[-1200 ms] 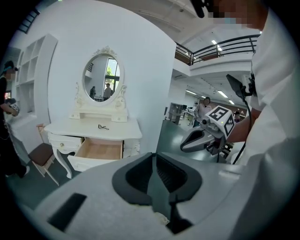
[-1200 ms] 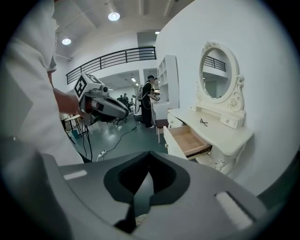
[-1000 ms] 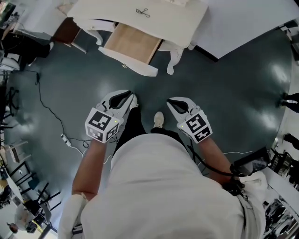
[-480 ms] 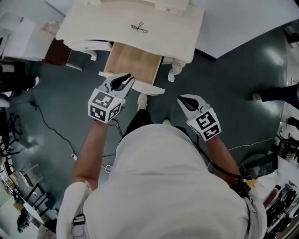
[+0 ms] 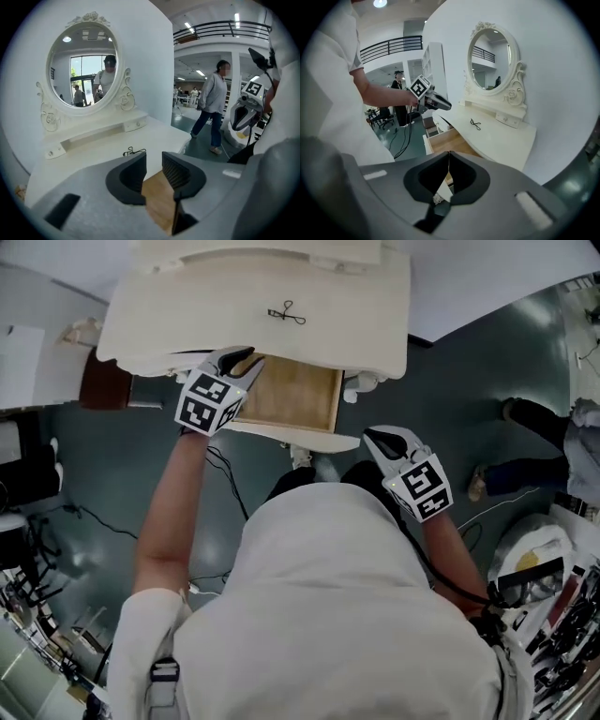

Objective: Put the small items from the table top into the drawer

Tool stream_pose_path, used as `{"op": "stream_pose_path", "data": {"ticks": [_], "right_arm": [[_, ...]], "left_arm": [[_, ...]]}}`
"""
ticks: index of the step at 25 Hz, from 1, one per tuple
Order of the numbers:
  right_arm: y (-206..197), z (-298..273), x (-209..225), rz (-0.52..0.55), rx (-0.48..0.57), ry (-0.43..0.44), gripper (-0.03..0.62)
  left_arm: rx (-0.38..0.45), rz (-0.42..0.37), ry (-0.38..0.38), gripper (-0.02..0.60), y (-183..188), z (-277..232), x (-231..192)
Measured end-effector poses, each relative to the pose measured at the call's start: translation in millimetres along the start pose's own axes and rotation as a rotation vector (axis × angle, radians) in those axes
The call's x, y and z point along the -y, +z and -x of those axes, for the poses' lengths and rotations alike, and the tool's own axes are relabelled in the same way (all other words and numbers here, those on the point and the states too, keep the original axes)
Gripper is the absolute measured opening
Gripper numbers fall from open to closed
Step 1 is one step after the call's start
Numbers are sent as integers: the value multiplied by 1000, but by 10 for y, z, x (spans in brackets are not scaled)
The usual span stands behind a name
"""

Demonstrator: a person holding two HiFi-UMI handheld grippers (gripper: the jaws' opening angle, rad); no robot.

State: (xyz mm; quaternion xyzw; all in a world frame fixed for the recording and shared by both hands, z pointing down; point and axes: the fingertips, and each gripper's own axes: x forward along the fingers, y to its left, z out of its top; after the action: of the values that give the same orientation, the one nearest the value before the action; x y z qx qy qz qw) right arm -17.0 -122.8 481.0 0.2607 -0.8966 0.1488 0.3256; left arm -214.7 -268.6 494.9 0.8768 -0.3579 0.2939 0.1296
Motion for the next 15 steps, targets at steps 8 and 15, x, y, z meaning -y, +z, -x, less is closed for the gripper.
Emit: {"op": "stream_pose_path", "data": {"ticks": [8,15], "right_arm": [[-29,107,119,-81,-51,-72,6],[-221,129,222,-167,-82,-118,6]], "left_arm": [[-115,-61,-44,124,-101,-577,-663],[-202,-156,-92,143,-166,-1163,-892]]}}
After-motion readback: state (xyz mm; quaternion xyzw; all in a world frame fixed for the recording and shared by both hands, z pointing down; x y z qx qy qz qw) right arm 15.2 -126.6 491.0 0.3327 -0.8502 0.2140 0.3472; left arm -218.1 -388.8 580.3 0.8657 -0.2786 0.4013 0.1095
